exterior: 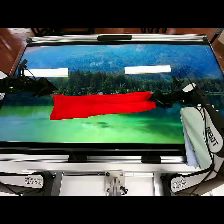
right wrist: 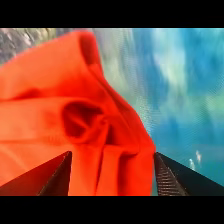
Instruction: Fold the shirts.
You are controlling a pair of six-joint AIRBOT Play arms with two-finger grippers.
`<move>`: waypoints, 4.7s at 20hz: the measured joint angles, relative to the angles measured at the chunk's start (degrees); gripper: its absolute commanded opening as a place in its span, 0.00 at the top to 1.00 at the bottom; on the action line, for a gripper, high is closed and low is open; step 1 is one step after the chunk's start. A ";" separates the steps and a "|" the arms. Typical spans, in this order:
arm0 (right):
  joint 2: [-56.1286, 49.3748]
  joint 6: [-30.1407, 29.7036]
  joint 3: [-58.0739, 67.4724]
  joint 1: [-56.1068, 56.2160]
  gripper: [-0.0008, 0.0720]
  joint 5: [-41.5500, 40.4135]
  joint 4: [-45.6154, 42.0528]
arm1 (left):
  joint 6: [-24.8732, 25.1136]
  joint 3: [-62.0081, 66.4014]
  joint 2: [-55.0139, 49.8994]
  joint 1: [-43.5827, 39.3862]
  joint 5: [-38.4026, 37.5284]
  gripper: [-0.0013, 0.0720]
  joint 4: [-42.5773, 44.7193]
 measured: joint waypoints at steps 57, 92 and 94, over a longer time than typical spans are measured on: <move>31.65 9.20 -0.04 18.21 0.91 5.97 -4.28 | -0.39 1.49 20.39 -21.55 23.41 0.94 -21.88; 18.56 7.32 -19.54 6.12 0.08 7.23 -4.68 | -1.07 1.49 36.28 -17.84 20.13 0.94 -19.17; 17.49 6.34 -21.31 6.01 0.08 4.42 -1.88 | -1.07 1.49 35.89 -17.84 20.13 0.94 -18.91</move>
